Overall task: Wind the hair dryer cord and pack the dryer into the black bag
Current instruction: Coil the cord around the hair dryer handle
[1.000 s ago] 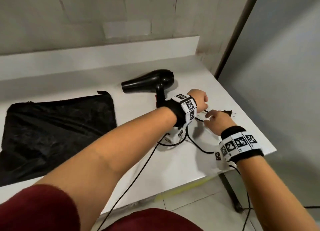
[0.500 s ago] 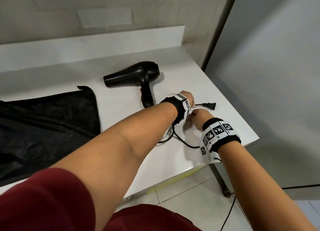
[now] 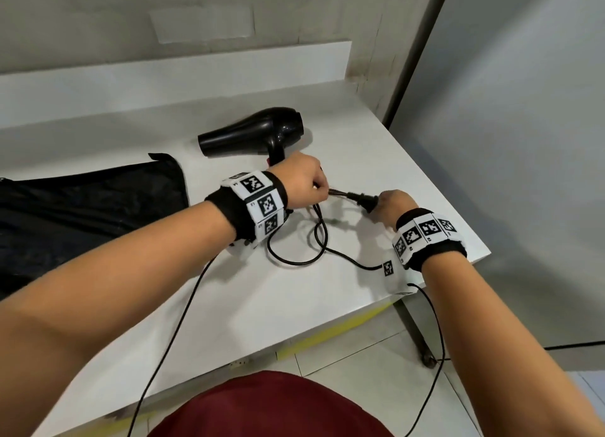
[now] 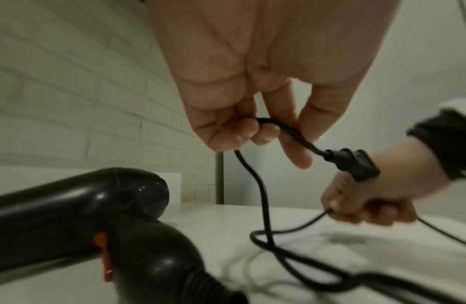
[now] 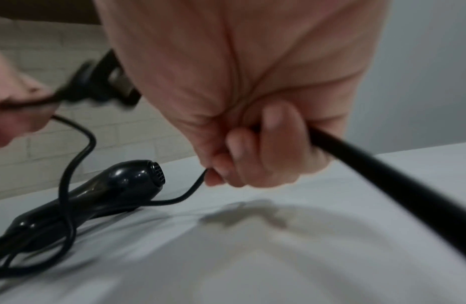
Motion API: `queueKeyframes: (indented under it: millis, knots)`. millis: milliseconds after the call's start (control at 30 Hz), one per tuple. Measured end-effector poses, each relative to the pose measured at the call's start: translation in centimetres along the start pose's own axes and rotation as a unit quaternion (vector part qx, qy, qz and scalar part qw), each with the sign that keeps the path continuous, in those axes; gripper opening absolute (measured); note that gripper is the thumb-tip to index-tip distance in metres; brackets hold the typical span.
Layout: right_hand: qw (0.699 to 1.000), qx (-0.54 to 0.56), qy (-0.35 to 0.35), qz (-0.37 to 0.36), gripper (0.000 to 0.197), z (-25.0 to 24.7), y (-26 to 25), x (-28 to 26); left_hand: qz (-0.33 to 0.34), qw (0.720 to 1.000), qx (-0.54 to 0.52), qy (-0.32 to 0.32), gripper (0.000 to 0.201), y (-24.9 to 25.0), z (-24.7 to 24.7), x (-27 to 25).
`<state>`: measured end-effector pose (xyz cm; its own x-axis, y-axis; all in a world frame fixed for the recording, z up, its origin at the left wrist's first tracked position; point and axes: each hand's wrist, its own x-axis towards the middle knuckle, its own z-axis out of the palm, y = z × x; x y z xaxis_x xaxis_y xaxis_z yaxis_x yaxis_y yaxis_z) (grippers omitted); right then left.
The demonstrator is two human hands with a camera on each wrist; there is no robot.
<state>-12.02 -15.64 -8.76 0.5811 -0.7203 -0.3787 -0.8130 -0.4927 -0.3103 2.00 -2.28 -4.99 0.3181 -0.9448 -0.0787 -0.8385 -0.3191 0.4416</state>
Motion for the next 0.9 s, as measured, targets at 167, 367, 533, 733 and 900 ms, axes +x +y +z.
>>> queueKeyframes:
  millis: [167, 367, 533, 733, 900]
  knots:
    - [0.978, 0.193, 0.078, -0.031, 0.018, 0.1, 0.7, 0.5, -0.021, 0.999, 0.042, -0.013, 0.027, -0.4, 1.2, 0.5]
    - [0.965, 0.245, 0.089, -0.028, 0.030, -0.4, 1.3, 0.0, -0.034, 0.996, 0.080, -0.036, 0.023, -0.5, 1.4, 1.0]
    - [0.967, 0.228, 0.024, -0.112, 0.014, -0.3, -0.8, -0.8, -0.030, 0.996, 0.077, -0.034, 0.026, 0.8, 2.2, 1.7]
    - [0.994, 0.051, 0.014, -0.100, 0.012, 1.5, -1.0, -0.3, -0.029, 0.998, -0.029, -0.040, 0.026, 1.2, 3.6, 2.6]
    - [0.983, 0.133, 0.034, -0.120, 0.040, 1.1, -0.4, 0.3, -0.067, 0.982, -0.157, 0.074, 0.031, -0.8, 2.3, 2.9]
